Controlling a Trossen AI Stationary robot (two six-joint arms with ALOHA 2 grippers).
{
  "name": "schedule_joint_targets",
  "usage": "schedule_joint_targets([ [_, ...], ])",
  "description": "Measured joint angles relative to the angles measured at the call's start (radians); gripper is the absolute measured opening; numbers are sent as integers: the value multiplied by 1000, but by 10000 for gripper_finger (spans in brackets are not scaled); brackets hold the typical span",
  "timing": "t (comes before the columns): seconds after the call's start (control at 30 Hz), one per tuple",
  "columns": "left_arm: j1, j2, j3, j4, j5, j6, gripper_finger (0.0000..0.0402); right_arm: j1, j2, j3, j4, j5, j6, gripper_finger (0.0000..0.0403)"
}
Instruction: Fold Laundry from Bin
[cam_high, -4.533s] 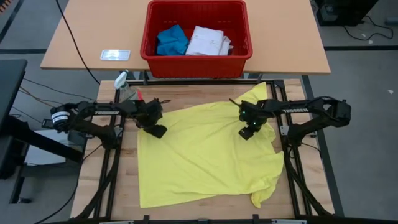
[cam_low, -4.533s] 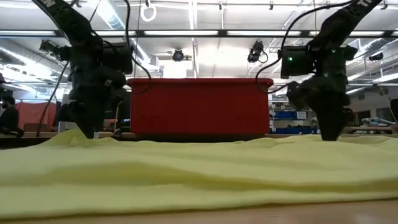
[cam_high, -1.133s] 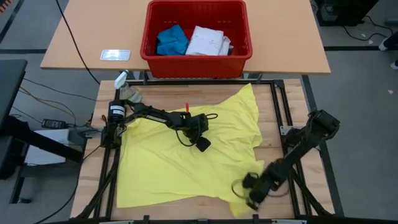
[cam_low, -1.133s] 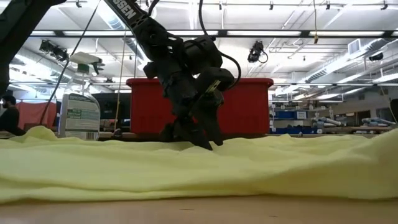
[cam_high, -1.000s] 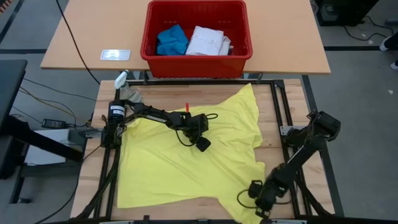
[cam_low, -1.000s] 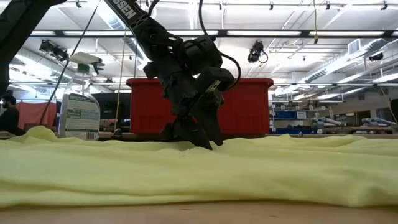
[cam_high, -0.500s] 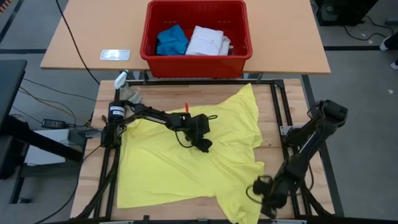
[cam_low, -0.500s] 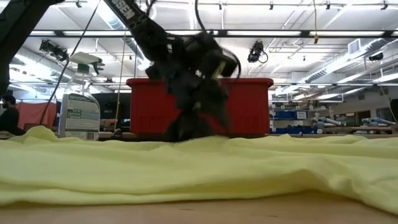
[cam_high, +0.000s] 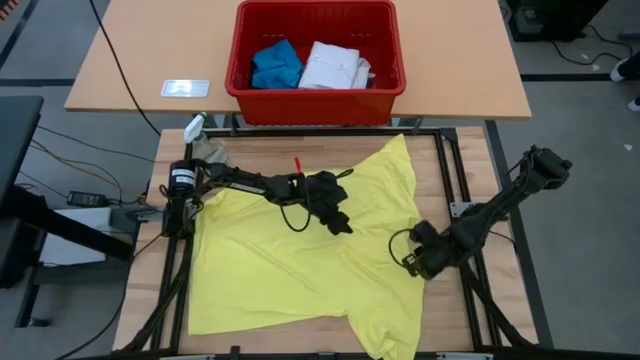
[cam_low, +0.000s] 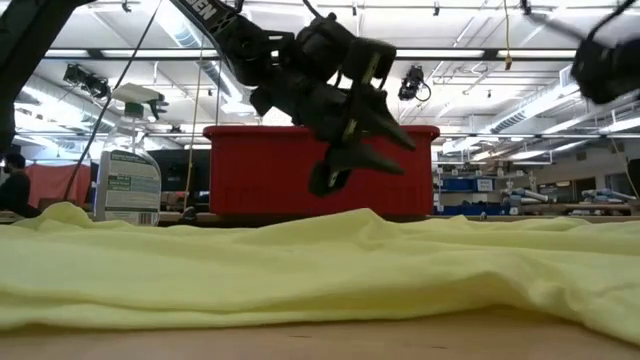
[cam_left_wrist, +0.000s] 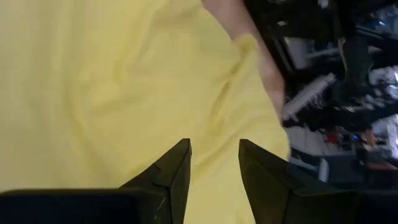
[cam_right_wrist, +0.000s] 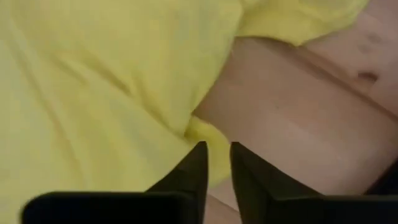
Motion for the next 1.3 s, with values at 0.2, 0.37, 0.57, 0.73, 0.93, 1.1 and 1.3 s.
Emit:
schedule_joint_targets([
  [0.2,2,0,0,-58,-36,27,142,-44,4,-130,127,-130,76,160],
  [0.37,-2,0,0,-179,-64,101,142,-43,2,-174,229,-203,71,189],
  [0.57,1,0,0,-290,-84,146,141,-31,3,-211,346,-187,24,131],
  [0.73,1,0,0,-341,-141,149,124,-31,1,-232,319,-204,-7,16],
  [0.93,2,0,0,-420,-191,127,74,-22,1,-132,254,-304,4,6],
  [1.1,2,0,-13,-432,-190,124,36,-9,2,-33,174,-397,-9,4],
  [1.3,2,0,-17,-441,-189,118,7,40,3,-9,214,-566,-31,2],
])
